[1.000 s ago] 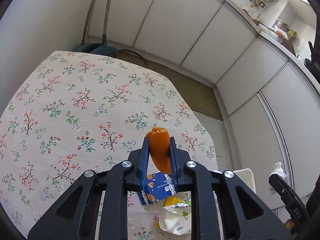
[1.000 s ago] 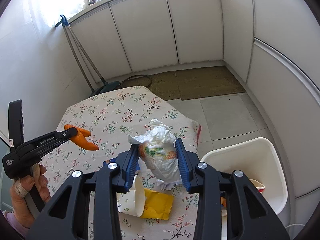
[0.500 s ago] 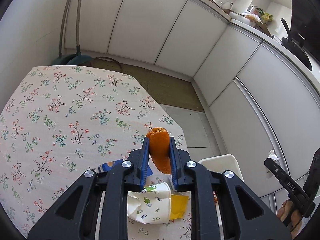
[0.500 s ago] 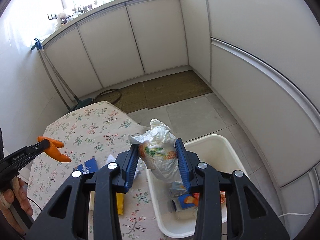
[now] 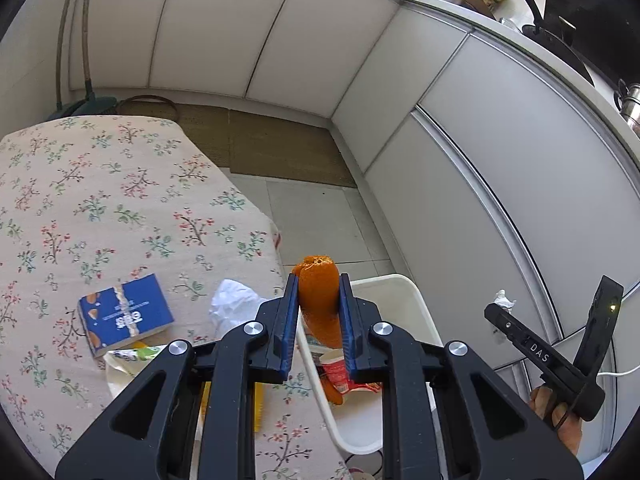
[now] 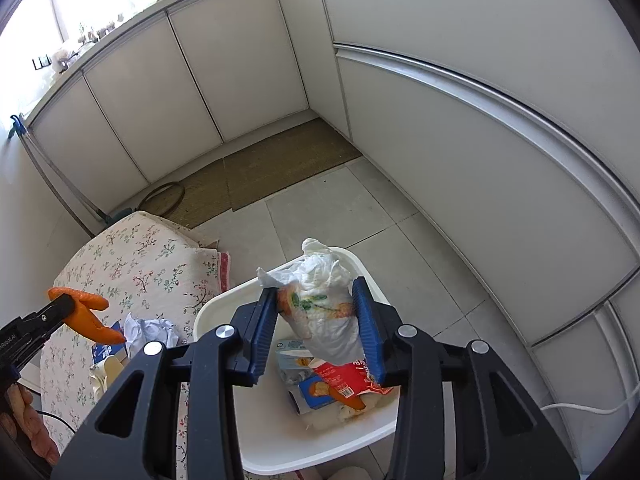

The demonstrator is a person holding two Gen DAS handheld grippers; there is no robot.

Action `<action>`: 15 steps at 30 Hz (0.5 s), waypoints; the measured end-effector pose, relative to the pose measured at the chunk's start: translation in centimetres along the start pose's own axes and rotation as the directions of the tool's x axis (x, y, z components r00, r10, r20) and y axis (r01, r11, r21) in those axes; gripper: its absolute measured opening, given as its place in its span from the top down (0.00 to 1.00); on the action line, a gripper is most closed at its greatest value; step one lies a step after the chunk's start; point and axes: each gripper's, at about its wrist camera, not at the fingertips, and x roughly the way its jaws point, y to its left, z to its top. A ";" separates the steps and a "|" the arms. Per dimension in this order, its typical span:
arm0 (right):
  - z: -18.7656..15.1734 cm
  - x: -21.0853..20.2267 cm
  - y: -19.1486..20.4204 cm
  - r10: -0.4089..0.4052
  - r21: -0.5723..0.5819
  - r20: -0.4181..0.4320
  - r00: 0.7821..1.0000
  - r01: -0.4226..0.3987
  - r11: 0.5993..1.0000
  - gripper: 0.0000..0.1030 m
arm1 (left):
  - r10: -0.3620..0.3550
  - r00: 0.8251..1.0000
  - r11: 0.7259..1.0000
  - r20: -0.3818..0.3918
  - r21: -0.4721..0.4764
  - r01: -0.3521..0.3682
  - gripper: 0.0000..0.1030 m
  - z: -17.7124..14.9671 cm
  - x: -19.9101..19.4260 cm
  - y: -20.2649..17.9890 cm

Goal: Collect trash
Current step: 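Carry the tissue and peel over the bin with both tools, then drop the tissue into the bin with the right tool while the left tool drops the peel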

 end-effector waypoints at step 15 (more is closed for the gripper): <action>0.4 -1.1 -5.6 -0.093 0.141 0.021 0.995 0.089 0.986 0.30 | -0.074 0.994 0.993 -0.085 0.085 0.082 0.82 -0.9 4.8 -7.9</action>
